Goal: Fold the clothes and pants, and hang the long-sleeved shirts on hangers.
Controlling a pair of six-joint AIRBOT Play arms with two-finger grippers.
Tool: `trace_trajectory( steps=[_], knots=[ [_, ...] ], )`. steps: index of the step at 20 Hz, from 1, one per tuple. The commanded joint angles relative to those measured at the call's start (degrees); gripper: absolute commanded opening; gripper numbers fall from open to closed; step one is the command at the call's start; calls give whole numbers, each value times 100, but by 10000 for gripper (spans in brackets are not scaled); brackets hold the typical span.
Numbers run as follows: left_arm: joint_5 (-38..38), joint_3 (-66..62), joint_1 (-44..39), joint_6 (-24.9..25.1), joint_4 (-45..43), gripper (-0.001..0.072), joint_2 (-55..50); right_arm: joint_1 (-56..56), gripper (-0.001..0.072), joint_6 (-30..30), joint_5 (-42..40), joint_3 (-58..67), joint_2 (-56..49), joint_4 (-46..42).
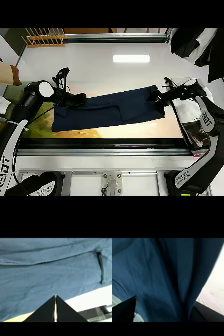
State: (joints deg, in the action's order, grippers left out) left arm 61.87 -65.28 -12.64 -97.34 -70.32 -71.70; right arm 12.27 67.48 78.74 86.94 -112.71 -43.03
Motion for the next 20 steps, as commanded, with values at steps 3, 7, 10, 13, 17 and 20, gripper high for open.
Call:
trace_trajectory(
  steps=[3,7,10,13,17,20],
  knots=[
    [-52,4,-28,-17,-7,7,2,-376,321,-31,275,0,-28,162],
    [-109,-2,-35,-17,146,7,-125,-369,15,74,273,22,138,-52],
    [-319,-9,-35,170,883,6,-612,-372,14,627,448,308,632,-1137],
    [-566,-409,-160,474,1554,6,-1425,-385,14,1106,988,977,1123,-1884],
    [-557,-1561,-839,562,1547,6,-2601,-560,14,1709,1834,2057,1458,-2146],
    [-540,-2415,-1300,557,1550,6,-3440,-887,14,2011,2210,2826,1495,-2347]
  ],
)
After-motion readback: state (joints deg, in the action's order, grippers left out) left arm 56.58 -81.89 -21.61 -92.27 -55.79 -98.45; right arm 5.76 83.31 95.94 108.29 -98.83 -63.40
